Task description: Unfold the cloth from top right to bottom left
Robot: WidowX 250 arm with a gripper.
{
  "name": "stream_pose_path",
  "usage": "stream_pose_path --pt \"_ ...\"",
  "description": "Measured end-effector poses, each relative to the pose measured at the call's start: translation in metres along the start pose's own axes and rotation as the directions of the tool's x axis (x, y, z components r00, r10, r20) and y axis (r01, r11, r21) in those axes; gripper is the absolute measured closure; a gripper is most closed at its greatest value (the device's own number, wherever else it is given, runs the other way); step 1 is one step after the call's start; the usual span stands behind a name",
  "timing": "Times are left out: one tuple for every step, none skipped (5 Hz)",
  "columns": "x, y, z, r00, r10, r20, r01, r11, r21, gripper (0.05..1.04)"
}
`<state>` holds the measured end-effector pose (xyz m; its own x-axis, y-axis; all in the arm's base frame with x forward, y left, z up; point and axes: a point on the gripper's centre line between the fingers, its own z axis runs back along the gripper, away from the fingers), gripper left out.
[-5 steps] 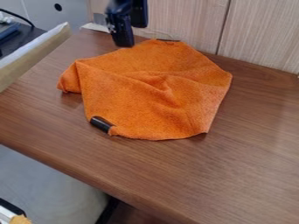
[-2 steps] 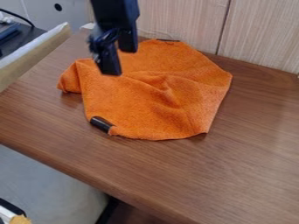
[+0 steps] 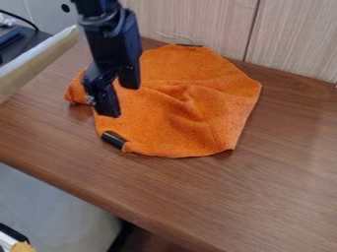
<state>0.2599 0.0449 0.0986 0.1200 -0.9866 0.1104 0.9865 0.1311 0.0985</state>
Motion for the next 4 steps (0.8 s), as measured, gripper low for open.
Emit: stream_pose_path --pt "-0.010 -0.004 -0.024 1.000 0.005 -0.008 -0.005 1.000 -0.018 0.084" --pt "-0.017 -0.007 -0.042 0.999 -0.001 -0.037 -0.001 0.999 -0.052 0.084" --pt "-0.019 -0.011 -0.052 0.998 -0.012 -0.057 0.008 0.997 -0.071 0.084" --pt "-0.017 -0.015 -0.055 0.997 -0.026 -0.078 0.020 0.996 -0.081 0.118"
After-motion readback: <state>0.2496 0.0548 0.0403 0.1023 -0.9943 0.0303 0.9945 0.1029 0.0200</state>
